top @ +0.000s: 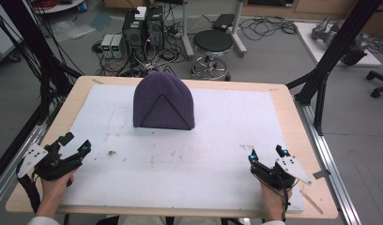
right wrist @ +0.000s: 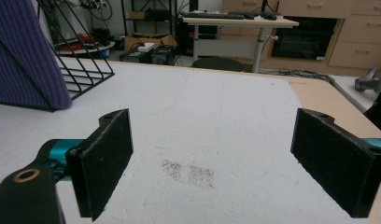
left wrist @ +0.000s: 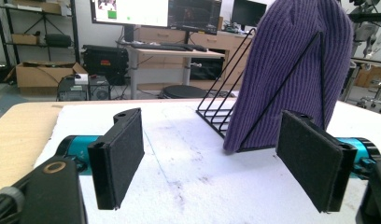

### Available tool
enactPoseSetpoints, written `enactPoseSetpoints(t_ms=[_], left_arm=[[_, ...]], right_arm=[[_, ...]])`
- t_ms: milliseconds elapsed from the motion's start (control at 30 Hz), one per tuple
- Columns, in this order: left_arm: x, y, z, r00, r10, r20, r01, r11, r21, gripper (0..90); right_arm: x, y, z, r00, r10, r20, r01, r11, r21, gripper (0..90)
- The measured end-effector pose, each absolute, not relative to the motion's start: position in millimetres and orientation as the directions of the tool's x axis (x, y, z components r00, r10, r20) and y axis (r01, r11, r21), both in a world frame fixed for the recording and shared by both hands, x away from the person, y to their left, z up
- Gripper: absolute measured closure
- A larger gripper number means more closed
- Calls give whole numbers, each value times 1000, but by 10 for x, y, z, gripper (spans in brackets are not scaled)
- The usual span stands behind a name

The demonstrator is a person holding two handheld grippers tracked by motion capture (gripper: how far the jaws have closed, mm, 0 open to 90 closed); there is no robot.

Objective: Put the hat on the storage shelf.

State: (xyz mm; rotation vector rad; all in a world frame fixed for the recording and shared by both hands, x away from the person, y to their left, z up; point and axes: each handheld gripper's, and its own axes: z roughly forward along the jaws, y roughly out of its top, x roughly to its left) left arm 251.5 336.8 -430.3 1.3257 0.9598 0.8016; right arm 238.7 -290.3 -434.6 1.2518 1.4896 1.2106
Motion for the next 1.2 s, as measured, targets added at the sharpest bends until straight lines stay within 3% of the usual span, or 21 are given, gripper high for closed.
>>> enactPoseSetpoints(t_ms=[1200], left_arm=[[2531,3307,-4343,425,898,-113,77,89,993,241]], right_arm=[[2333,-2974,-4353,-145,989,12,205,18,979,120]])
